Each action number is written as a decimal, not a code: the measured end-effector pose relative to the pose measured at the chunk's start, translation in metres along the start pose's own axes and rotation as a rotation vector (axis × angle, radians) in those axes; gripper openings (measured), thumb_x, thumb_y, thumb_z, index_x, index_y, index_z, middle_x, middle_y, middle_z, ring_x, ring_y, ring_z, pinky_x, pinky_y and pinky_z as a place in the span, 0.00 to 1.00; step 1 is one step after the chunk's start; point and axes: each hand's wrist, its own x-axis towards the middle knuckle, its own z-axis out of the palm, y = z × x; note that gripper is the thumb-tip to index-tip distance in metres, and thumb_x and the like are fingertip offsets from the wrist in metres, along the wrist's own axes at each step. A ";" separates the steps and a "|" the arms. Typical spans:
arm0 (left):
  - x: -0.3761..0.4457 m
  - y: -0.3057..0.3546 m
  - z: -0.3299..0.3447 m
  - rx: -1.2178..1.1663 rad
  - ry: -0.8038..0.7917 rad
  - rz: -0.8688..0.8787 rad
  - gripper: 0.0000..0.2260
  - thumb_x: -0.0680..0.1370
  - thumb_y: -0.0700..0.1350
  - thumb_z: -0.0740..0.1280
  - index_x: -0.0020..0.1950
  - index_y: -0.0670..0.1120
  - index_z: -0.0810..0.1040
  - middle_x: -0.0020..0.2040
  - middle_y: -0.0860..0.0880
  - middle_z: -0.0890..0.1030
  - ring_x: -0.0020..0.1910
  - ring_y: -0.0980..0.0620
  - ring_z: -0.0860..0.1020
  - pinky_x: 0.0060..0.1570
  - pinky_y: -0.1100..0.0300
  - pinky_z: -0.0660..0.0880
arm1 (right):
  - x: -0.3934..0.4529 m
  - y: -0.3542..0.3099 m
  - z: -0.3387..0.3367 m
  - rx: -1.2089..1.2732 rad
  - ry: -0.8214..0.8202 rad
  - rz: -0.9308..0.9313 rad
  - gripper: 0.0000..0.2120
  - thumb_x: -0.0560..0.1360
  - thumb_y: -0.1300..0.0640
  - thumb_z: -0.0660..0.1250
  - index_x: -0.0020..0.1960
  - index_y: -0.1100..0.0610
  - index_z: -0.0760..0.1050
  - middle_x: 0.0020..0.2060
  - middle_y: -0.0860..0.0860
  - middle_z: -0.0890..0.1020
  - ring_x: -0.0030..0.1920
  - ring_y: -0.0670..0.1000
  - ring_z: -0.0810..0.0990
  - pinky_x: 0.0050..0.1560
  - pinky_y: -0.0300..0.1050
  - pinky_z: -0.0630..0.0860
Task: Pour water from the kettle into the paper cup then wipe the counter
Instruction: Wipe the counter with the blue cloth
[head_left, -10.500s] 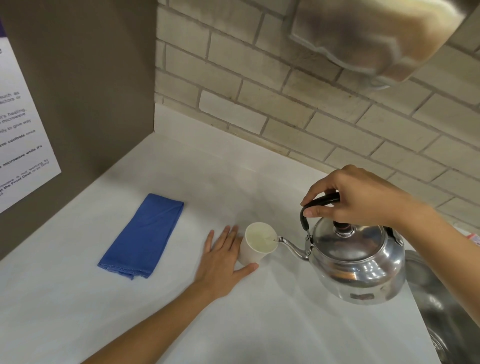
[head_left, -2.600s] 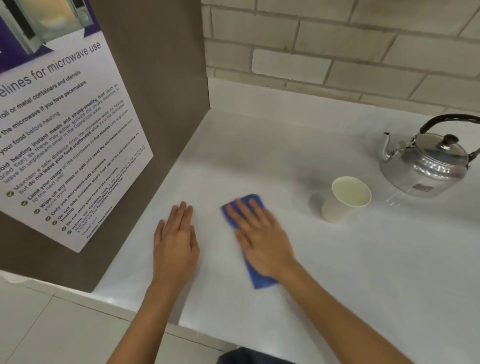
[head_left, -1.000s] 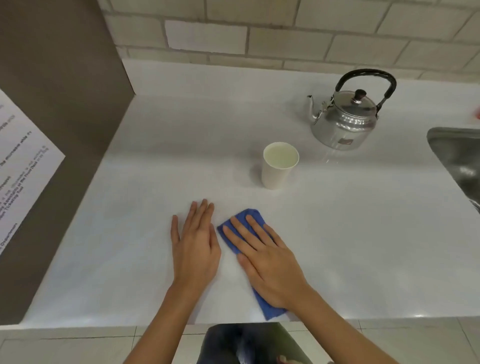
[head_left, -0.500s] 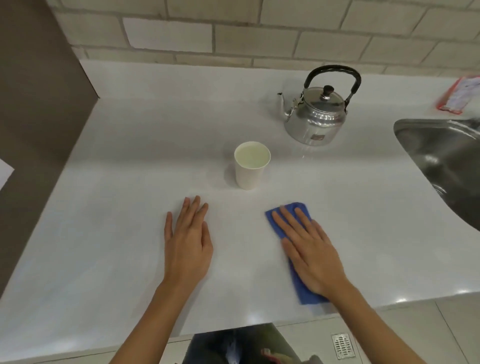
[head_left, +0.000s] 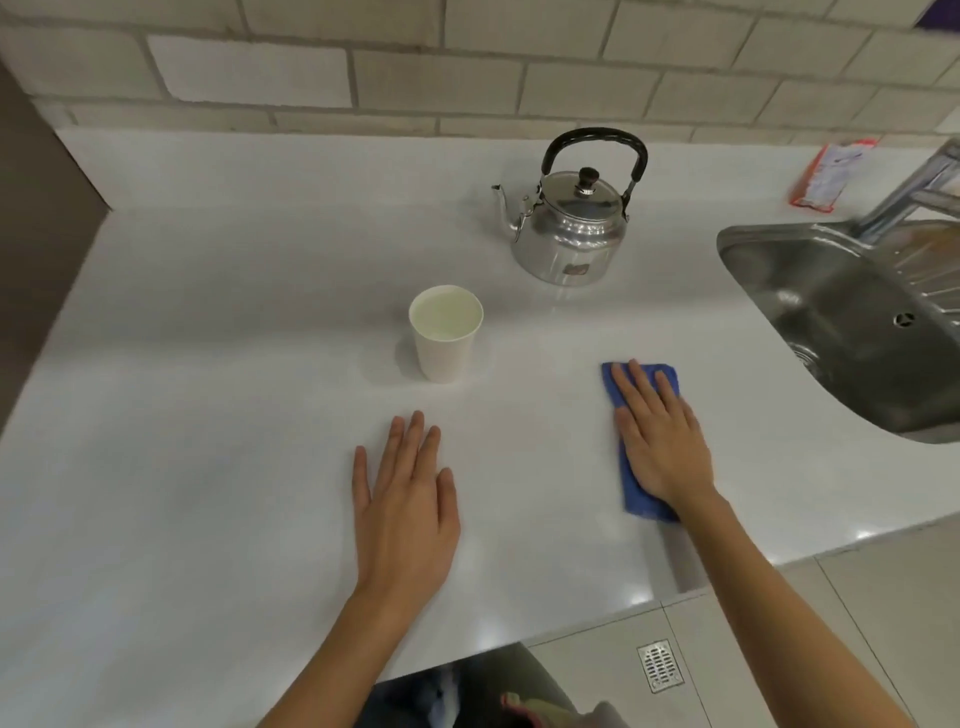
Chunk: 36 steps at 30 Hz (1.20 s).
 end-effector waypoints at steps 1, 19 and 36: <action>-0.002 0.001 0.002 0.008 -0.013 -0.002 0.22 0.83 0.47 0.55 0.77 0.47 0.62 0.79 0.50 0.58 0.79 0.53 0.51 0.78 0.45 0.44 | 0.009 -0.011 0.001 -0.003 0.006 0.030 0.26 0.84 0.51 0.48 0.80 0.46 0.45 0.81 0.46 0.49 0.81 0.52 0.46 0.78 0.51 0.50; 0.001 0.019 0.012 0.027 0.097 -0.095 0.23 0.79 0.49 0.54 0.73 0.43 0.68 0.75 0.45 0.68 0.76 0.47 0.62 0.76 0.39 0.51 | 0.024 -0.035 0.019 -0.021 -0.057 -0.397 0.25 0.84 0.48 0.47 0.80 0.43 0.49 0.80 0.42 0.53 0.80 0.49 0.48 0.77 0.45 0.47; 0.000 0.016 0.014 0.025 0.103 -0.102 0.24 0.80 0.53 0.50 0.75 0.48 0.66 0.76 0.51 0.66 0.77 0.53 0.59 0.77 0.43 0.50 | 0.082 -0.036 0.012 0.029 -0.177 -0.640 0.24 0.85 0.48 0.47 0.80 0.42 0.50 0.80 0.40 0.54 0.80 0.46 0.47 0.78 0.46 0.49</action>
